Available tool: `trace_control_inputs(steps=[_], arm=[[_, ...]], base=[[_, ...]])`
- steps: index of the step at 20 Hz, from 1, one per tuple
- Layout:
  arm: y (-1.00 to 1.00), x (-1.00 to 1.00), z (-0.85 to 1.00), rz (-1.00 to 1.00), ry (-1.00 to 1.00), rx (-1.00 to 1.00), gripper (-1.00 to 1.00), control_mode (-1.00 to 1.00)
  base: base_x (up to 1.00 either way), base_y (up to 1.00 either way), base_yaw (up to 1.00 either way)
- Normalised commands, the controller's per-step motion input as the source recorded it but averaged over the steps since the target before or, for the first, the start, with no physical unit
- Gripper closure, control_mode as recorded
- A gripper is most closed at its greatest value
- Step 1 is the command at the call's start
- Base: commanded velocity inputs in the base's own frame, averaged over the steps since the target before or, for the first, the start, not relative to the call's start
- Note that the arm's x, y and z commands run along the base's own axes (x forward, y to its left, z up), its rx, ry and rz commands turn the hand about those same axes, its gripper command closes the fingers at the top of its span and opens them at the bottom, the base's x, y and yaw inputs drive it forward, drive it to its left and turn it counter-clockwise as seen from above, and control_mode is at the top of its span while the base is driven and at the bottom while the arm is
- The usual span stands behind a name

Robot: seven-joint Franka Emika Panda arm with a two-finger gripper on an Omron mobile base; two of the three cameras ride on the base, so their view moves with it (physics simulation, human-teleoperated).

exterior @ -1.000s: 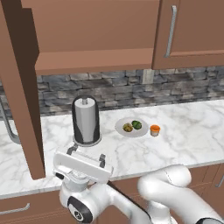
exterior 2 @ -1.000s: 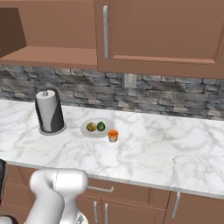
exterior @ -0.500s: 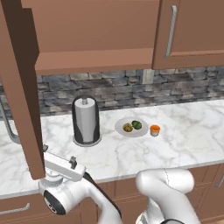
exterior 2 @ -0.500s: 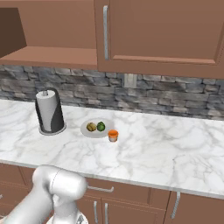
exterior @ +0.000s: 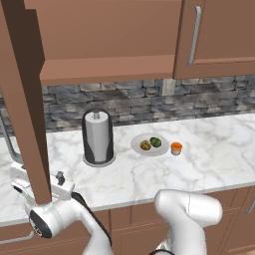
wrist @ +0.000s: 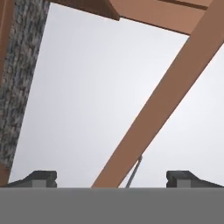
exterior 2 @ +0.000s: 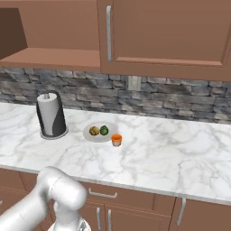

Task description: Pick the avocado and bread from the counter and place them on the plate. Then pick the jam from the cabinet and place it next to the plate. Lastly close the cabinet door.

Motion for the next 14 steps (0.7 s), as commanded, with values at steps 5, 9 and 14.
trace_control_inputs(steps=[5,9,14], arm=[[0.58,0.40,-0.18,0.00,0.07,0.00,-1.00,-1.00],[0.49,0.53,-0.26,0.00,0.17,0.00,-1.00,-1.00],[0.33,0.38,-0.04,0.00,0.04,0.00,-1.00,-1.00]], base=[[0.00,0.00,0.00],[0.00,0.00,0.00],[0.00,0.00,0.00]])
